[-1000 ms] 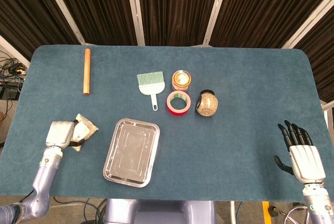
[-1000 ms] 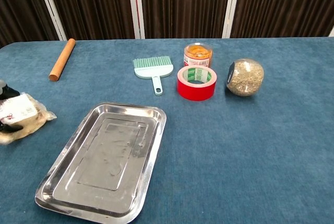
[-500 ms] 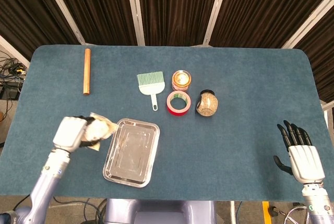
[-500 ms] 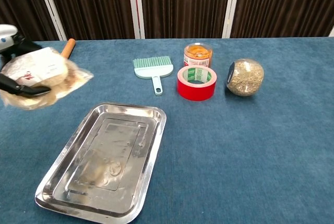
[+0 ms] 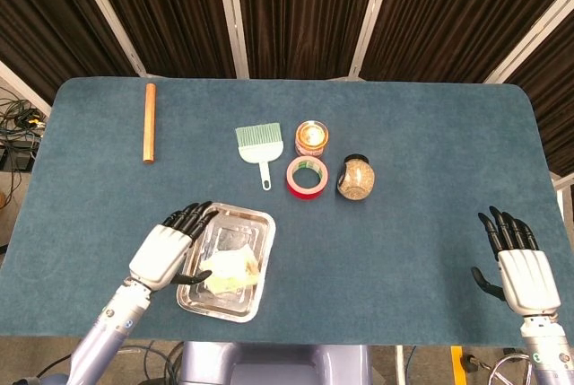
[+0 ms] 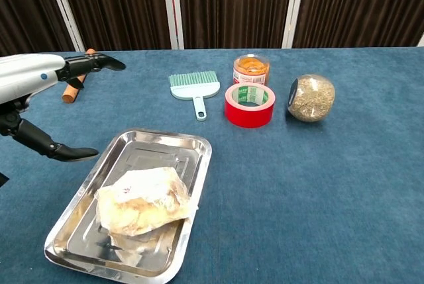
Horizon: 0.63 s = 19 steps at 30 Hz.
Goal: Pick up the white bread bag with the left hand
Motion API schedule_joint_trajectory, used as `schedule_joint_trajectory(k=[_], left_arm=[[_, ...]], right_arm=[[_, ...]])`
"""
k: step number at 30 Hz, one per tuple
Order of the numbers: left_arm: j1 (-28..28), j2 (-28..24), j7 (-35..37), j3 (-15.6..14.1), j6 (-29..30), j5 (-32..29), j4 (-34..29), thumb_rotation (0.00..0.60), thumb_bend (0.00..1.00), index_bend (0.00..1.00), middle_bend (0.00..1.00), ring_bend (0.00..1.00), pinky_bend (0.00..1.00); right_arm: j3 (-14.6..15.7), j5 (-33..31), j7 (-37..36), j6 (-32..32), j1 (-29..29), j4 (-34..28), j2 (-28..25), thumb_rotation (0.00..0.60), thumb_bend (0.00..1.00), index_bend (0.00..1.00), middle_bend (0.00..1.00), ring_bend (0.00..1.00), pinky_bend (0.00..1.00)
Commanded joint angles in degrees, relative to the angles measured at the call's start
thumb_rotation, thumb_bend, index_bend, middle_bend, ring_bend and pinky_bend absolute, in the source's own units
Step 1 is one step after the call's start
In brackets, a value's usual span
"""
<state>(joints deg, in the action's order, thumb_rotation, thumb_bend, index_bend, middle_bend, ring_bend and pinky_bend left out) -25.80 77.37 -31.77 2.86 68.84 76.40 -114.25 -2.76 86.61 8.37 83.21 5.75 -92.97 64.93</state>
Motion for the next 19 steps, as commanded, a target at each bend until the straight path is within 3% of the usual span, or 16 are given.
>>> schedule_joint_trajectory(k=[1, 6, 11, 19], left_arm=[[0.6, -1.6, 0.7, 0.2, 0.9, -0.7, -0.1, 0.6, 0.16, 0.03, 0.0, 0.02, 0.17], [3.8, -6.6, 4.4, -1.2, 4.8, 1.5, 1.1, 0.6, 0.12, 0.0, 0.0, 0.0, 0.1], [10.8, -11.4, 12.3, -4.7, 14.8, 9.0, 8.8, 0.6, 0.06, 0.0, 0.0, 0.0, 0.0], [17.8, -14.1, 21.4, -7.6, 20.8, 10.5, 18.7, 0.6, 0.03, 0.0, 0.0, 0.0, 0.0]], right_arm=[[0.0, 0.0, 0.1, 0.0, 0.0, 0.0, 0.0, 0.6, 0.3, 0.0, 0.0, 0.0, 0.1], [0.0, -0.1, 0.3, 0.0, -0.1, -0.1, 0.0, 0.6, 0.3, 0.0, 0.0, 0.0, 0.1], [0.0, -0.3, 0.7, -0.3, 0.0, -0.3, 0.1, 0.6, 0.3, 0.0, 0.0, 0.0, 0.1], [0.1, -0.3, 1.8, -0.6, 0.2, -0.3, 0.5, 0.6, 0.3, 0.0, 0.0, 0.0, 0.1]])
